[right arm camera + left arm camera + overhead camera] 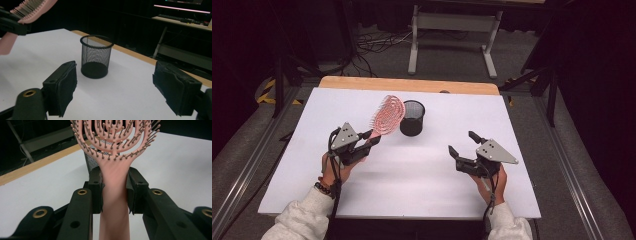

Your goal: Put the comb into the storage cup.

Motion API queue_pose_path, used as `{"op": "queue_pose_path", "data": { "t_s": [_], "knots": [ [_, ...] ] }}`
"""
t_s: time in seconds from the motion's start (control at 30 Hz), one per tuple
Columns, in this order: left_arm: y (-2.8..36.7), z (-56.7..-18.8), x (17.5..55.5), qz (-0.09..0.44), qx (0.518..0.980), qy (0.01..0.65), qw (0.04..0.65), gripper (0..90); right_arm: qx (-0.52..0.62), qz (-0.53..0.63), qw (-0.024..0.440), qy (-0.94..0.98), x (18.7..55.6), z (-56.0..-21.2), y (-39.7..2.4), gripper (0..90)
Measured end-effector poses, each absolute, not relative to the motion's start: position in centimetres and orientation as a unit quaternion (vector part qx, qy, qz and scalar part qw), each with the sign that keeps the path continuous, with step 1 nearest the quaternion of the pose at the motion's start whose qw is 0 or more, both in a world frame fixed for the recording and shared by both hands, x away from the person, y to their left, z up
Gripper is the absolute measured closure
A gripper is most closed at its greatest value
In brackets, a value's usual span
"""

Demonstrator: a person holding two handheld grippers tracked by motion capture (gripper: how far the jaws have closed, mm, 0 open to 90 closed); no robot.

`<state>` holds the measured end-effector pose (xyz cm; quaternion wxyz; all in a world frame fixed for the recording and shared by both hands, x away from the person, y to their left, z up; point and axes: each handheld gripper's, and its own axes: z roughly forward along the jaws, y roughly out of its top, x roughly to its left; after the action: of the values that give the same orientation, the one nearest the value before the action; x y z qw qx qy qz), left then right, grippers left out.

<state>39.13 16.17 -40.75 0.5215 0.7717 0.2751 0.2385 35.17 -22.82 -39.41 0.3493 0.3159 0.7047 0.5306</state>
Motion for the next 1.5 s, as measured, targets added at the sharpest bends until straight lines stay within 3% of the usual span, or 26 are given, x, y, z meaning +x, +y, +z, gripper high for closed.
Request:
{"op": "queue_pose_path", "data": {
  "t_s": [0.67,1.1,1.37,1.5],
  "knots": [
    [11.5,-42.7,37.7,0.226,0.767,0.252,0.545,69.9,0.285,0.607,0.239,0.702,36.5,-37.7,-16.8,15.5],
    [9.3,-43.8,36.9,0.228,0.768,0.239,0.548,69.9,0.29,0.613,0.203,0.706,36.9,-37.7,-14.7,16.9],
    [8.3,-44.2,36.7,0.23,0.775,0.227,0.543,69.9,0.318,0.615,0.195,0.695,37.4,-38.1,-14.9,25.2],
    [7.8,-44.4,36.4,0.235,0.777,0.225,0.539,69.9,0.334,0.619,0.188,0.685,37.7,-38.2,-15.1,38.2]
  ]
}}
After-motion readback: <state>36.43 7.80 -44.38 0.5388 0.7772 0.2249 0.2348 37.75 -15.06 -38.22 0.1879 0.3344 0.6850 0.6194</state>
